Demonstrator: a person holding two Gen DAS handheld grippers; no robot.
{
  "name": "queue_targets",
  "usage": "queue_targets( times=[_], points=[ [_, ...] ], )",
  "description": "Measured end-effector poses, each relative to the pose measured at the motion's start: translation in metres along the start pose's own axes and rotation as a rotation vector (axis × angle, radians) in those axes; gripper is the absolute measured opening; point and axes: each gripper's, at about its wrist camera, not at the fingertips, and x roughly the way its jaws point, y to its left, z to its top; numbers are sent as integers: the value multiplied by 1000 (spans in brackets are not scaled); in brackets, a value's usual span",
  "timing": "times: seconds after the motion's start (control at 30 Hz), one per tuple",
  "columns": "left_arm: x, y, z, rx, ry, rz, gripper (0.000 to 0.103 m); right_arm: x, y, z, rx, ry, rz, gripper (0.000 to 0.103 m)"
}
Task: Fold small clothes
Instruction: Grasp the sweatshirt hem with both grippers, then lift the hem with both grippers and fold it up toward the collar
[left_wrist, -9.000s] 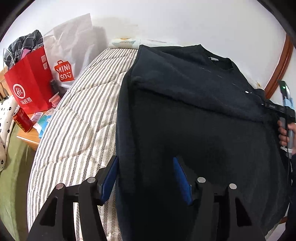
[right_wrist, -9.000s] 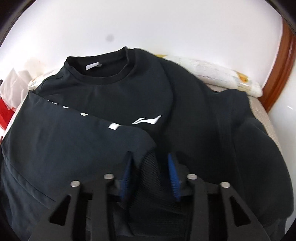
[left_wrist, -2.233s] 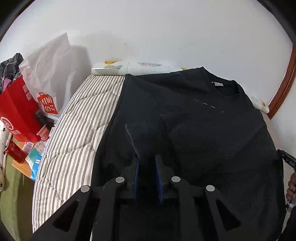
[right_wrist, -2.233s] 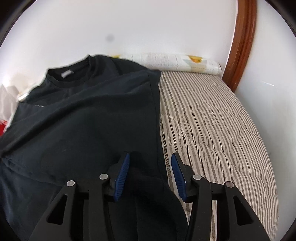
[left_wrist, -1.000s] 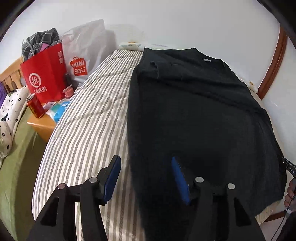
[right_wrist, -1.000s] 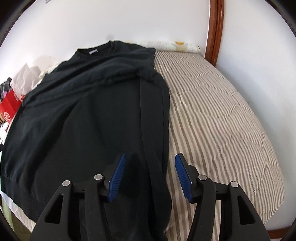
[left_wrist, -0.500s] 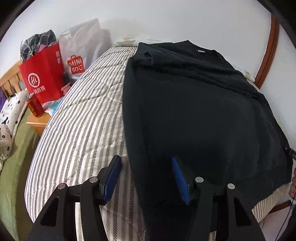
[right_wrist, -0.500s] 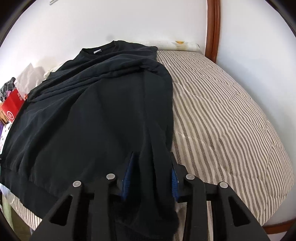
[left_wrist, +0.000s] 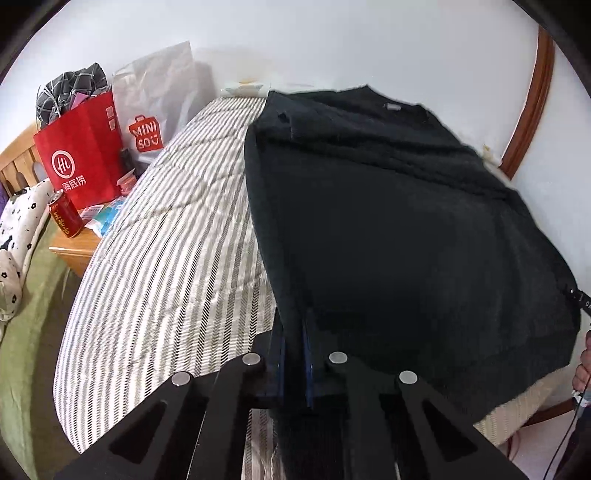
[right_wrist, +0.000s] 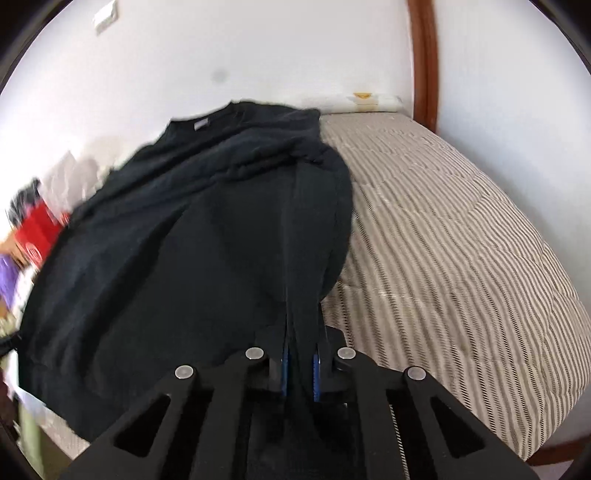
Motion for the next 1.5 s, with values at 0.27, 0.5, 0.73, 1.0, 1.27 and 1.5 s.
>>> queue_targets(
  times=[0.27, 0.5, 0.73, 1.0, 1.27, 1.5],
  points=[
    [-45, 0, 5, 7, -86, -74, 7, -46, -13, 9, -10, -67, 38, 8],
    [-54, -3, 30, -4, -146, -105, 7, -56, -4, 30, -23, -117, 46, 8],
    [-58, 5, 69, -26, -221, -105, 7, -49, 5, 85, -15, -164, 57, 8],
    [-36, 6, 115, -59, -225, -86, 7, -21, 16, 144, -5, -159, 85, 8],
    [-2, -6, 157, -38, -197, -39, 7, 30, 17, 181, 21, -120, 107, 9],
    [30, -11, 183, -34, -171, -12, 7, 73, 10, 199, 36, -71, 111, 9]
  ],
)
